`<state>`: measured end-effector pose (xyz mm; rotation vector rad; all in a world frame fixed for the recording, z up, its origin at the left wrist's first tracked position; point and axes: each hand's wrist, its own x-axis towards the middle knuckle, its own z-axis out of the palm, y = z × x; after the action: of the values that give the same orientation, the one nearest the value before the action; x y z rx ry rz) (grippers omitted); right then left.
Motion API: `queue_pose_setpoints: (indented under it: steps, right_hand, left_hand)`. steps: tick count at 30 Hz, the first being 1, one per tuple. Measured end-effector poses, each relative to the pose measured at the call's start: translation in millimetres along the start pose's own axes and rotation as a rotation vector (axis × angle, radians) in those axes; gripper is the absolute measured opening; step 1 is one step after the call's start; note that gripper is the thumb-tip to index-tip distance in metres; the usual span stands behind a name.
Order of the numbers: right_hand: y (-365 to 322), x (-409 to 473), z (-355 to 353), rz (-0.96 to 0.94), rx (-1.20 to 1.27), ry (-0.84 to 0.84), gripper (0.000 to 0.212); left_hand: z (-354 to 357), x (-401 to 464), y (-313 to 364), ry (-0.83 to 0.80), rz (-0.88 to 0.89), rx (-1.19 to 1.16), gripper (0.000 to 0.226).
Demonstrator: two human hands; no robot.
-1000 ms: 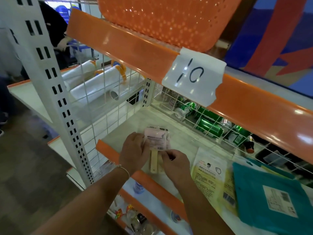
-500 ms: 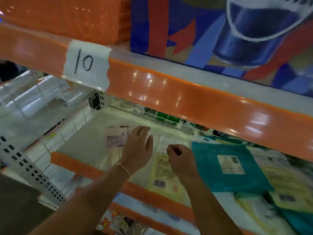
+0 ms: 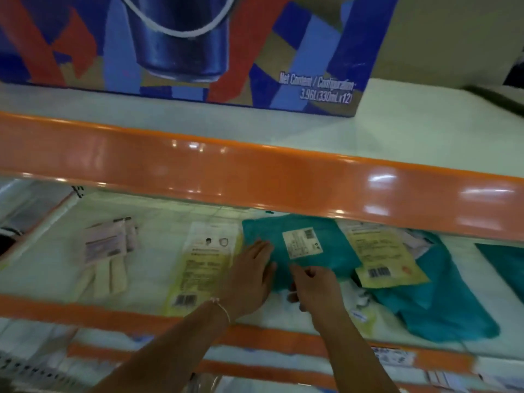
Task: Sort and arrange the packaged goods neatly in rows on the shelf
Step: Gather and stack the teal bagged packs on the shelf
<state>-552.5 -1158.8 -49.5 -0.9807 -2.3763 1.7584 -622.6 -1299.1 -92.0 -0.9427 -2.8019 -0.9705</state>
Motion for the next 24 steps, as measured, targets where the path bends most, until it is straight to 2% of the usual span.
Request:
queue_pose_setpoints:
  steps: [4, 7, 16, 19, 24]
  right_hand:
    - [19, -2, -14, 0.118, 0.044, -0.065, 0.039]
    - [24, 2, -14, 0.136, 0.155, -0.095, 0.037]
    - [33, 10, 0, 0.289, 0.633, -0.016, 0.029]
    - [29, 9, 1, 0.271, 0.609, 0.045, 0.027]
    - [25, 0, 5, 0.229, 0.470, 0.098, 0.042]
  left_hand:
    - [23, -16, -2, 0.054, 0.029, 0.040, 0.059]
    - [30, -18, -5, 0.049, -0.042, 0.083, 0.062]
    - [27, -18, -6, 0.011, -0.087, 0.053, 0.068]
    - [25, -17, -3, 0.007, -0.086, 0.046, 0.064]
    - [25, -18, -2, 0.008, -0.061, 0.003, 0.061]
